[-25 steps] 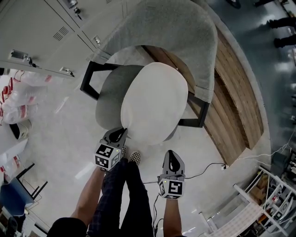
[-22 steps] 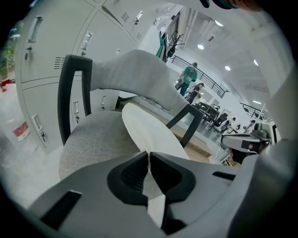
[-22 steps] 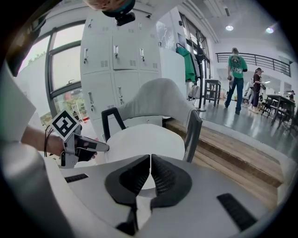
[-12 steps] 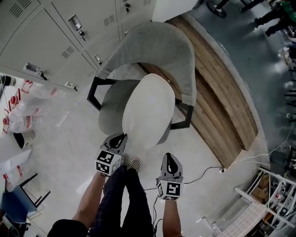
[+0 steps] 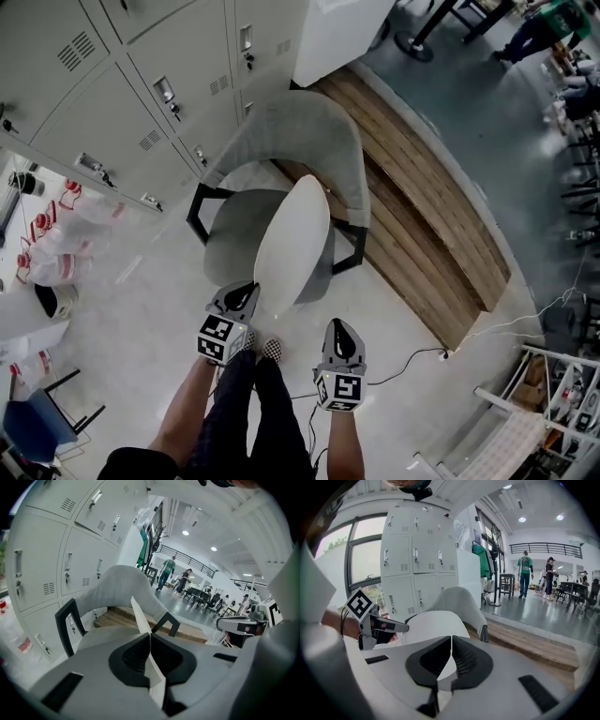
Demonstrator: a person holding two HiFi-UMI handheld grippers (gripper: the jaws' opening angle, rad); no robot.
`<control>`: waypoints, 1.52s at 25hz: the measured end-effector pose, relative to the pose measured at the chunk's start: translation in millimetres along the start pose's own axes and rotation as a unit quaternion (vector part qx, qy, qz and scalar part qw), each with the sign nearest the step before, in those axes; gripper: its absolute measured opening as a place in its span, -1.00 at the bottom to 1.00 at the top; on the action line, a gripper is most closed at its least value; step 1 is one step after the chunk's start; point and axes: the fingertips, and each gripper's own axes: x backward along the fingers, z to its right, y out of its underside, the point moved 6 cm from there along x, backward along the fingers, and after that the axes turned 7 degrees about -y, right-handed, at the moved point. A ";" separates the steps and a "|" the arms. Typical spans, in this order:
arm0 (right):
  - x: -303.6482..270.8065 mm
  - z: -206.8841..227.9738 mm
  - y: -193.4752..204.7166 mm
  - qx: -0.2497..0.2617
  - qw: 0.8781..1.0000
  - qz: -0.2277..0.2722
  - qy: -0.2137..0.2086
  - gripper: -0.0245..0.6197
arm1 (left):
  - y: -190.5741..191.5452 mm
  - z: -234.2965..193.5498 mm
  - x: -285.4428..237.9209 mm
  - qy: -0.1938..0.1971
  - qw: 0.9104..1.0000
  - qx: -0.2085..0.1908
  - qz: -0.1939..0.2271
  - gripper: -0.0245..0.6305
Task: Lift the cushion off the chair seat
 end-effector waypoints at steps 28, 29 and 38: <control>110.4 -57.9 -139.5 0.030 0.994 0.101 -0.033 -0.83 | -128.7 52.0 193.2 -0.042 0.994 -0.068 0.077 -0.85; 114.8 -61.3 -144.5 0.030 0.993 0.105 -0.035 -0.83 | -133.1 53.5 201.8 -0.044 0.993 -0.071 0.083 -0.85; 156.3 -78.0 -189.4 0.035 0.988 0.143 -0.037 -0.83 | -180.9 72.7 265.0 -0.045 0.986 -0.092 0.135 -0.85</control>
